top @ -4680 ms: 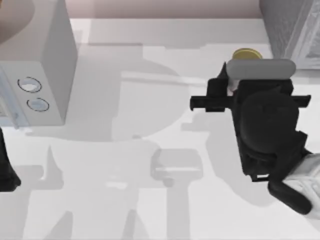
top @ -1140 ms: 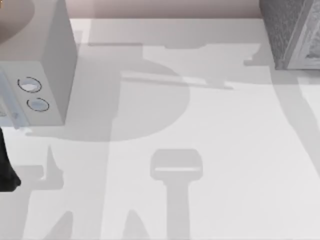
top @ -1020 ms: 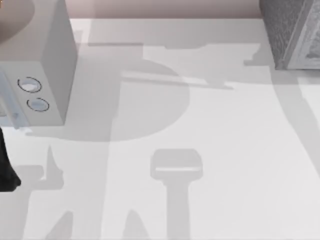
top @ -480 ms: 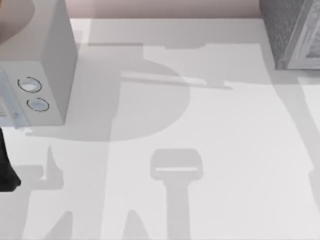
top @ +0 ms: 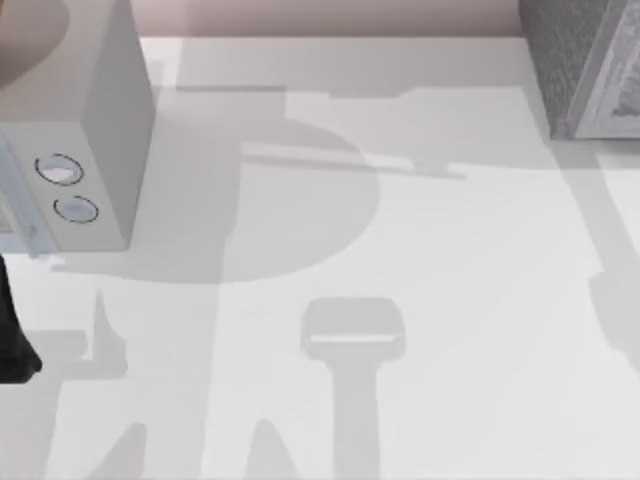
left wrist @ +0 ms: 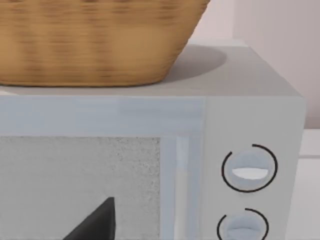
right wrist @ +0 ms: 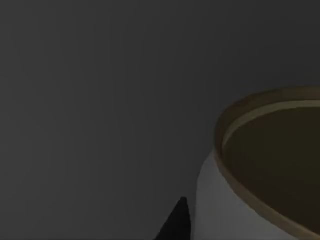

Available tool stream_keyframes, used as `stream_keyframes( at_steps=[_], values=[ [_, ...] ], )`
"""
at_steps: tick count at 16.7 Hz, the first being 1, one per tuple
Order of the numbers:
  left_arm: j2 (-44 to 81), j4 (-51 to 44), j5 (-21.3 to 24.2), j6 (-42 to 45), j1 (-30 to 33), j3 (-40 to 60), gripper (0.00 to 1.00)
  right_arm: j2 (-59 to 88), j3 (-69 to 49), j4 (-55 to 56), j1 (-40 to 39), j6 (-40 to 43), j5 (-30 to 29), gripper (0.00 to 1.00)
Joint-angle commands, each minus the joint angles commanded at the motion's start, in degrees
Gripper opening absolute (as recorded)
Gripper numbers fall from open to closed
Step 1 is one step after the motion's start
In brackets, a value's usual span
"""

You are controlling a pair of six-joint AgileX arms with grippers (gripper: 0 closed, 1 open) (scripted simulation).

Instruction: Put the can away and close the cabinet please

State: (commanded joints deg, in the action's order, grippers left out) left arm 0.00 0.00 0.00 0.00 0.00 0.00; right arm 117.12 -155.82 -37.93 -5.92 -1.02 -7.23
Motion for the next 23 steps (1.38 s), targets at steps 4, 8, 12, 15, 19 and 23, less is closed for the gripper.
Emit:
stream_keyframes(
  at_steps=[4,8,12,15,19,23],
  values=[
    [0.0,0.0,0.0,0.0,0.0,0.0,1.0,2.6,-2.8,-1.0,0.4,0.0,0.2,0.0],
    [0.0,0.0,0.0,0.0,0.0,0.0,1.0,2.6,-2.8,-1.0,0.4,0.0,0.2,0.08],
    [0.0,0.0,0.0,0.0,0.0,0.0,1.0,2.6,-2.8,-1.0,0.4,0.0,0.2,0.38],
    [0.0,0.0,0.0,0.0,0.0,0.0,1.0,2.6,-2.8,-1.0,0.4,0.0,0.2,0.6],
    [0.0,0.0,0.0,0.0,0.0,0.0,1.0,2.6,-2.8,-1.0,0.4,0.0,0.2,0.9],
    [0.0,0.0,0.0,0.0,0.0,0.0,1.0,2.6,-2.8,-1.0,0.4,0.0,0.2,1.0]
  ],
)
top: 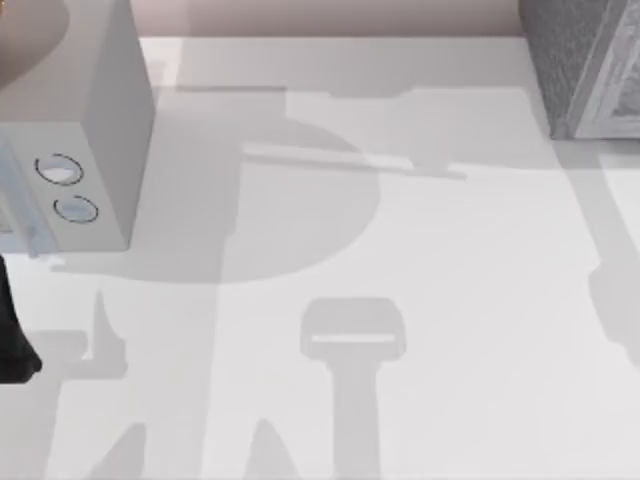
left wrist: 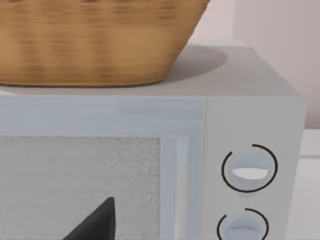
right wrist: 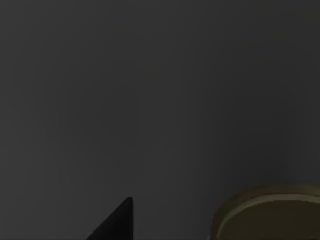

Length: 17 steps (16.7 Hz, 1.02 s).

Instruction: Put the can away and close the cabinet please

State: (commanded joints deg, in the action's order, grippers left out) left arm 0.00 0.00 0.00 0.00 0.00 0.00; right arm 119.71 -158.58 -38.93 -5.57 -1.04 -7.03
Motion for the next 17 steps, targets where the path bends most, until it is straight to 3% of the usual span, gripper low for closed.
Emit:
stream_keyframes(
  at_steps=[10,14,17],
  values=[
    [0.0,0.0,0.0,0.0,0.0,0.0,1.0,-3.3,3.5,1.9,-0.1,0.3,0.8,1.0],
    [0.0,0.0,0.0,0.0,0.0,0.0,1.0,-15.7,16.4,7.8,0.1,1.5,3.0,1.0],
    [0.0,0.0,0.0,0.0,0.0,0.0,1.0,-30.2,32.5,13.5,0.7,2.5,4.8,1.0]
  ],
)
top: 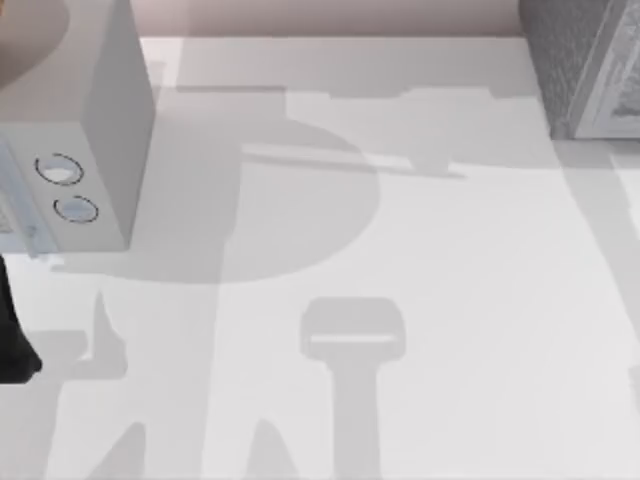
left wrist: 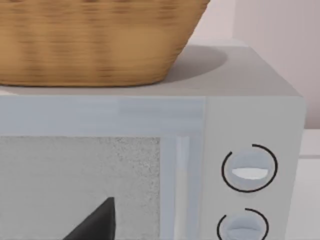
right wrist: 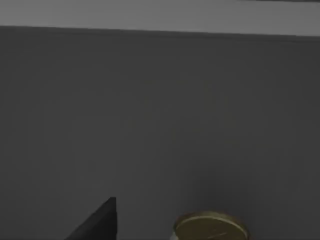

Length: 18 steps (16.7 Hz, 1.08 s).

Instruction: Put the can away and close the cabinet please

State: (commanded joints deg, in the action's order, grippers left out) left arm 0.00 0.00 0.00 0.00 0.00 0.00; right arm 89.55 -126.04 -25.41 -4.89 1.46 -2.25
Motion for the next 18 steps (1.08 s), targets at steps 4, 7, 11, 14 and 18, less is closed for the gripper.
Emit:
stream_keyframes(
  at_steps=[4,7,11,14,18],
  values=[
    [0.0,0.0,0.0,0.0,0.0,0.0,1.0,-22.2,29.3,7.8,1.0,1.0,2.0,1.0],
    [0.0,0.0,0.0,0.0,0.0,0.0,1.0,-39.3,54.6,13.2,1.9,1.3,2.9,1.0],
    [0.0,0.0,0.0,0.0,0.0,0.0,1.0,-60.1,86.0,19.1,3.1,0.9,3.4,1.0],
    [0.0,0.0,0.0,0.0,0.0,0.0,1.0,-73.3,104.1,22.3,3.9,0.2,3.3,1.0],
    [0.0,0.0,0.0,0.0,0.0,0.0,1.0,-85.1,119.8,24.7,4.6,-0.8,2.7,1.0]
  ],
)
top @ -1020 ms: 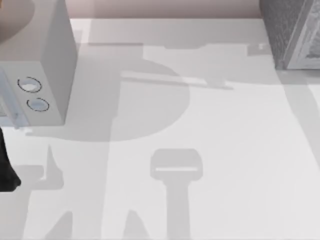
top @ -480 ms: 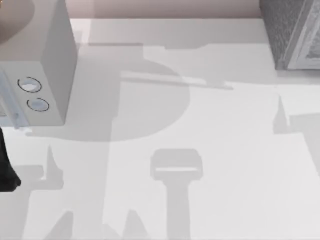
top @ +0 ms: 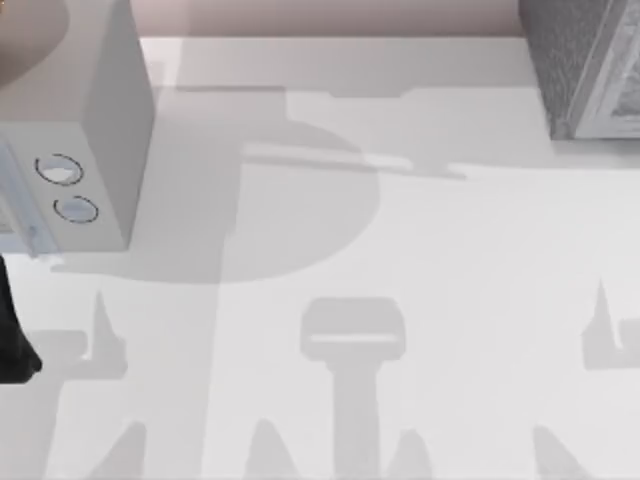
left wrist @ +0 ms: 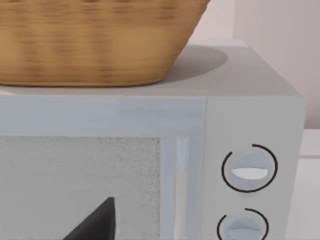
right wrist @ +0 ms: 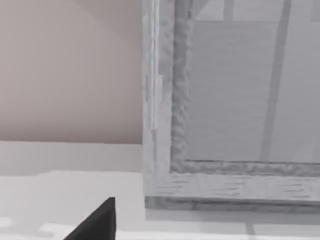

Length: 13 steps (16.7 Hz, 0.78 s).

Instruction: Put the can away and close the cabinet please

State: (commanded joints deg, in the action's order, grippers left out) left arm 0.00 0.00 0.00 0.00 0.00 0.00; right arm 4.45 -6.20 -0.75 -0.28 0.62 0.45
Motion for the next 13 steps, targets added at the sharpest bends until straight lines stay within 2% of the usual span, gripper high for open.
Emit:
stream_keyframes(
  at_steps=[4,10,13],
  values=[
    [0.0,0.0,0.0,0.0,0.0,0.0,1.0,-4.5,6.2,0.7,0.3,-0.6,-0.4,1.0],
    [0.0,0.0,0.0,0.0,0.0,0.0,1.0,-4.1,6.1,0.7,0.2,-0.6,-0.3,1.0],
    [0.0,0.0,0.0,0.0,0.0,0.0,1.0,-0.4,4.6,4.4,3.4,-0.7,3.2,1.0]
  ],
)
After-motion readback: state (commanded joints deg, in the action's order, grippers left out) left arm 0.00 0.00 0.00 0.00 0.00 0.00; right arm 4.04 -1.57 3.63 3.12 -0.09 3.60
